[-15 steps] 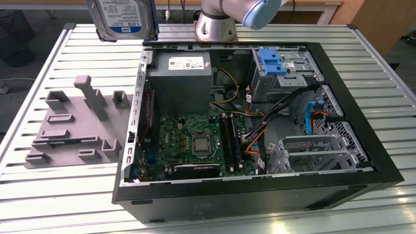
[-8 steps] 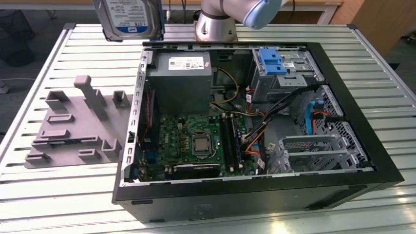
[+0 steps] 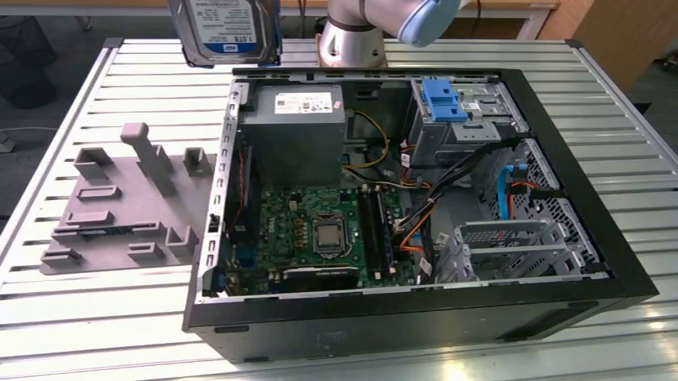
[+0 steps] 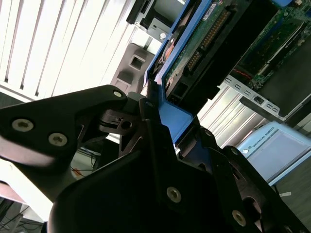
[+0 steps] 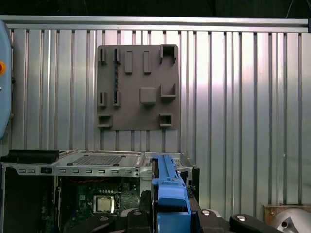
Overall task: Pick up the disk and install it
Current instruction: 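Pick up the disk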
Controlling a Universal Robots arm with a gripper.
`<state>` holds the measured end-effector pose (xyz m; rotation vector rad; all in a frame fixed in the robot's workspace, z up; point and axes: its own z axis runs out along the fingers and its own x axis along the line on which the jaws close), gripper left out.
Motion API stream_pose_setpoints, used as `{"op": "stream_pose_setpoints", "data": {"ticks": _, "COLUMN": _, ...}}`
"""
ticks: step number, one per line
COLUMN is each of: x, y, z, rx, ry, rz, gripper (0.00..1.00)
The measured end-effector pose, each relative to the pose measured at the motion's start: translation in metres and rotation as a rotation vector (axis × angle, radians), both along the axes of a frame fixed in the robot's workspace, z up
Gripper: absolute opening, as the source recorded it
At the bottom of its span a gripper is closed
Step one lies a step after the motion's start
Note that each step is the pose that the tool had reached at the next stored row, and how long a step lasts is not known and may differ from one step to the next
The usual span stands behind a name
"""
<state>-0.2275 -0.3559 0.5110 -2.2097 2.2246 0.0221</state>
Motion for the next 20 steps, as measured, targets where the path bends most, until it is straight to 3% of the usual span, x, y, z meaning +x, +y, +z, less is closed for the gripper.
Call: {"op": "stream_pose_setpoints", "data": {"ticks": 20, "x": 0.0392, "y": 0.0, "z": 0.0, "rx": 0.0, "ry": 0.0, "rz": 0.0, "gripper": 0.36}}
